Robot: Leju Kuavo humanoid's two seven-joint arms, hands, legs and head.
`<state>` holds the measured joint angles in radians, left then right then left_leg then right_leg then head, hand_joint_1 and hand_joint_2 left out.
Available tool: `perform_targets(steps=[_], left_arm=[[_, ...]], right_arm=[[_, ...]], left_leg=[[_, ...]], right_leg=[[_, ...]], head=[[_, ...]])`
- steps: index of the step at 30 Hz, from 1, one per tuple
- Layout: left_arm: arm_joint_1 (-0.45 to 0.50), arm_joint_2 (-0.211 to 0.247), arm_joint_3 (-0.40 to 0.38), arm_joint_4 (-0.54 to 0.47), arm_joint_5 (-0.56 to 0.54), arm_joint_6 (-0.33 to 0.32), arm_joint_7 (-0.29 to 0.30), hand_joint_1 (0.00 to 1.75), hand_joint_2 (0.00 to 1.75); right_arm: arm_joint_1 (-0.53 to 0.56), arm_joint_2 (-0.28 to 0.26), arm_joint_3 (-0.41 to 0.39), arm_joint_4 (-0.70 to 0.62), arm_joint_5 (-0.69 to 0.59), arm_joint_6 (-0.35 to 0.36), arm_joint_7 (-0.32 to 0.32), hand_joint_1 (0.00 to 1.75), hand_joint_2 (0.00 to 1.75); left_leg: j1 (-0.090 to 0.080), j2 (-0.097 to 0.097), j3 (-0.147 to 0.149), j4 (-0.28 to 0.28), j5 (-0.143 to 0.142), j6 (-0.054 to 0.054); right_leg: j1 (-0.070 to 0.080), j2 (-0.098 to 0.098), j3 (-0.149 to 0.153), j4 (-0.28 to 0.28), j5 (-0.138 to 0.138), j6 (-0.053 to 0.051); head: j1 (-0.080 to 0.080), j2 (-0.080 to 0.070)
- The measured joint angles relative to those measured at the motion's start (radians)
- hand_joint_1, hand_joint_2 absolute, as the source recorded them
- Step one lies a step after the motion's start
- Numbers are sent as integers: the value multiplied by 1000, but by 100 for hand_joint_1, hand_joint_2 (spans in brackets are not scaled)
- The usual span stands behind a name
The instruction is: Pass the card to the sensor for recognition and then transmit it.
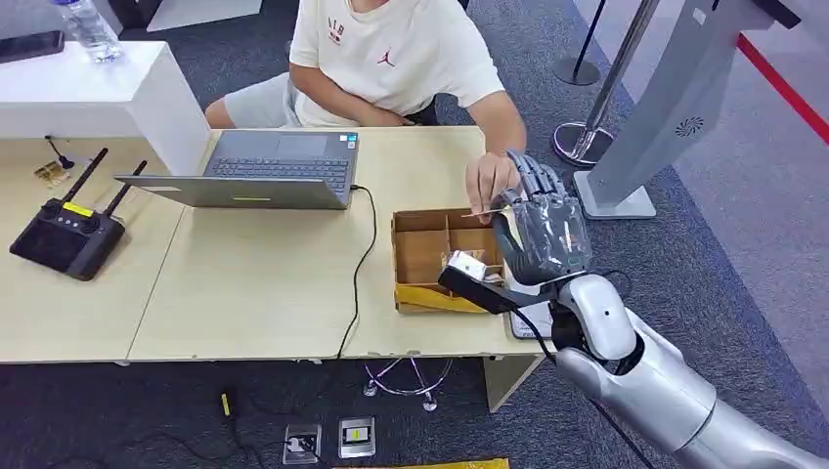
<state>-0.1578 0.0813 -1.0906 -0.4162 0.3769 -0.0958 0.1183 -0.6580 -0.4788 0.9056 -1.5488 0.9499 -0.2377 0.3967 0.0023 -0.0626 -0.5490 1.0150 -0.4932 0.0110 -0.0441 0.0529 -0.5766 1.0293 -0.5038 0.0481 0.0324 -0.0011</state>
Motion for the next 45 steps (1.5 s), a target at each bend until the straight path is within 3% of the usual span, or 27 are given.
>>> perform_targets(steps=[21,38,41,45], left_arm=[[-3,3,-4,-3,4,0,0,0,0],[11,1,8,-5,-18,0,-38,0,0],[37,-8,78,-5,-68,0,-46,0,0],[44,-12,100,-5,-65,0,-47,0,0]], right_arm=[[-12,6,33,30,-8,2,0,175,175],[-1,2,40,49,-32,-2,23,175,175],[93,-17,19,191,-155,-107,15,175,175],[143,-23,5,245,-175,-124,15,175,175]], left_leg=[[0,0,0,0,0,0],[1,1,0,0,0,0],[1,1,0,0,0,0],[1,2,0,0,0,0]], right_leg=[[1,0,0,0,0,0],[1,1,-1,0,0,0],[1,1,-1,-1,0,0],[1,1,-1,-1,0,0]], head=[[0,0],[0,0],[0,0],[0,0]])
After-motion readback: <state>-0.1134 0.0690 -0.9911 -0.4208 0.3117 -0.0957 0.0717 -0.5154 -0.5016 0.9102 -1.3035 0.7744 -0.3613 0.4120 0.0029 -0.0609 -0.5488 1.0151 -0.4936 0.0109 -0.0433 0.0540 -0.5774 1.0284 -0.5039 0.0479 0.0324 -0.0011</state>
